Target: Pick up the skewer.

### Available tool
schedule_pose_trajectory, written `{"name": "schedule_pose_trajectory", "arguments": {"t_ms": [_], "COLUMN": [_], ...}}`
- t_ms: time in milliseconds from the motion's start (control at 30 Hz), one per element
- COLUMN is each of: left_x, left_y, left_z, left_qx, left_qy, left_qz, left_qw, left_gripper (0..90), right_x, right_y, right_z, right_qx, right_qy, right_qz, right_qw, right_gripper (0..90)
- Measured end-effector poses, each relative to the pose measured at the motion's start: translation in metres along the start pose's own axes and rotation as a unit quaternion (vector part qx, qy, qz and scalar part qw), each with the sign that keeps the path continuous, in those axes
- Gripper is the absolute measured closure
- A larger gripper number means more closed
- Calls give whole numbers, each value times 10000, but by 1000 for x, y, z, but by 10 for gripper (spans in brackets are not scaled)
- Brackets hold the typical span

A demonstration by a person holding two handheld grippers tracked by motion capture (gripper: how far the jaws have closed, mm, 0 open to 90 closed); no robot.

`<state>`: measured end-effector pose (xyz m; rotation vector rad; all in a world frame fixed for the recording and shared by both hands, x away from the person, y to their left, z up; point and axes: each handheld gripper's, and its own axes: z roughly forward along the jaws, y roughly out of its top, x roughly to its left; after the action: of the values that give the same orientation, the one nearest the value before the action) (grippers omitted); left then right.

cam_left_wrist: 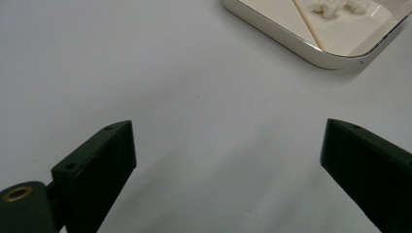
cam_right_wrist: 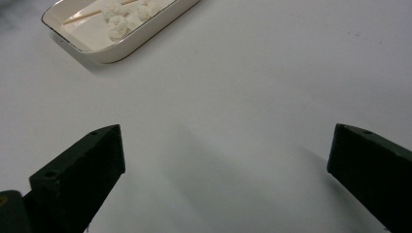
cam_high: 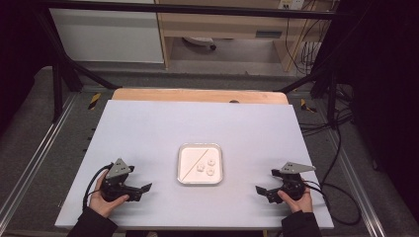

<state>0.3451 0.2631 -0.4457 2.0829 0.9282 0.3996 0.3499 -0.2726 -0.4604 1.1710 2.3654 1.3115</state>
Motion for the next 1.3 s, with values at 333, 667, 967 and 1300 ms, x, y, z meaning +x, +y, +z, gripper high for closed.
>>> {"name": "schedule_pose_trajectory", "arguments": {"t_ms": [333, 667, 967, 1300], "left_x": [-6, -19, -31, -47], "left_y": [4, 19, 33, 57], "left_z": [3, 9, 10, 25], "left_qx": [68, 107, 122, 222], "left_qy": [38, 121, 165, 223], "left_qz": [5, 105, 220, 248], "left_qw": [10000, 9998, 9995, 9992], "left_gripper": [65, 67, 67, 71], "right_x": [0, 0, 0, 0], "right_y": [0, 0, 1, 1], "right_z": [0, 0, 0, 0], "right_qx": [38, 18, 41, 46], "right_qy": [-31, -51, -77, -81], "right_qz": [4, -26, -45, -33], "right_qw": [10000, 10000, 10000, 10000], "right_gripper": [8, 8, 8, 8]}}
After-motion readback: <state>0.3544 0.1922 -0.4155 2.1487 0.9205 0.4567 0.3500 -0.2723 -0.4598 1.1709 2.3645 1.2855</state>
